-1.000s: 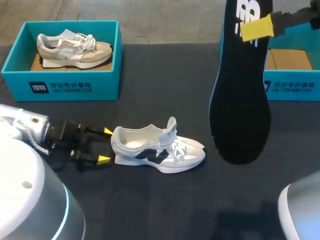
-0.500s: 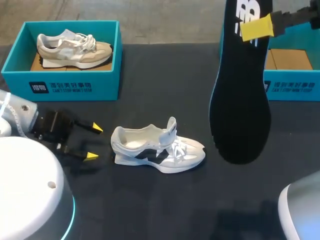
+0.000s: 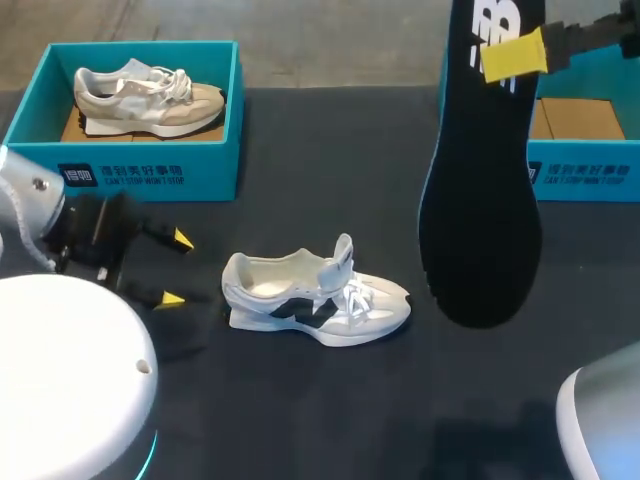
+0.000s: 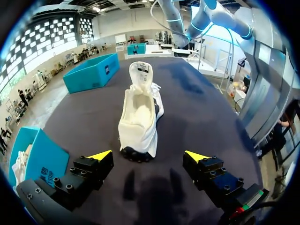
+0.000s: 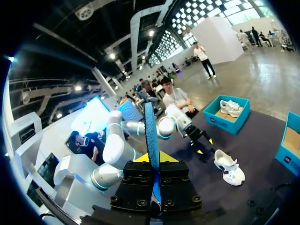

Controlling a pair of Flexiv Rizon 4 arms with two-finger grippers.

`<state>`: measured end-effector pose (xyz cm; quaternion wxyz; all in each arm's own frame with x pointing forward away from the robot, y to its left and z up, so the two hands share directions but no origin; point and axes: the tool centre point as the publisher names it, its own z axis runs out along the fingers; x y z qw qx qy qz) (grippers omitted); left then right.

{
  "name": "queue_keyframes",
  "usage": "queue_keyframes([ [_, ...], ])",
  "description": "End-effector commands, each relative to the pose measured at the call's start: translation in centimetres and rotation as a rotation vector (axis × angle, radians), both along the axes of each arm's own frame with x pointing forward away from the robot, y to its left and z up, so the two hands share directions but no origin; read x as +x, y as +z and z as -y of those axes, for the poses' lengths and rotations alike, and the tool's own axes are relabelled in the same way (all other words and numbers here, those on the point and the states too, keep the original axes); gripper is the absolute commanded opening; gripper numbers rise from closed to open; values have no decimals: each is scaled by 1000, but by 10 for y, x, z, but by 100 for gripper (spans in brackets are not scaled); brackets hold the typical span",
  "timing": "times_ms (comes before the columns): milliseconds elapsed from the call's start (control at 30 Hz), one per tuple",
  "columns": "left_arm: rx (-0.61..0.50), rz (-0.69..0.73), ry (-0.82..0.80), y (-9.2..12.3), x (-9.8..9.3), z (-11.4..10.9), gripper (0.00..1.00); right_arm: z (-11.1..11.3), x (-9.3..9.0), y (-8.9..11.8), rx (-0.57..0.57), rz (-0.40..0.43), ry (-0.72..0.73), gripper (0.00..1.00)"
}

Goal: Take the shoe out of the shoebox, open the shoe tongue, remove and reinsert the insole, then place the shoe into the shoebox

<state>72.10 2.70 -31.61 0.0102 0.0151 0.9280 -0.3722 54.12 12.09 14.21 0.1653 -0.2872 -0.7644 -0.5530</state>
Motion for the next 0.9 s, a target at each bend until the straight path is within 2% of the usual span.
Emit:
queue_keyframes([
  [33, 194, -25, -9, 17, 4, 3, 100, -2, 1, 2, -6, -3, 1, 0],
  [333, 363, -30, -79, 33, 15, 31, 100, -2, 1, 2, -6, -3, 1, 0],
  [667, 432, 23, -129, 45, 40, 67, 100, -2, 1, 2, -6, -3, 1, 0],
  [900, 481, -10, -161, 41, 39, 71, 100, -2, 1, 2, -6, -3, 1, 0],
])
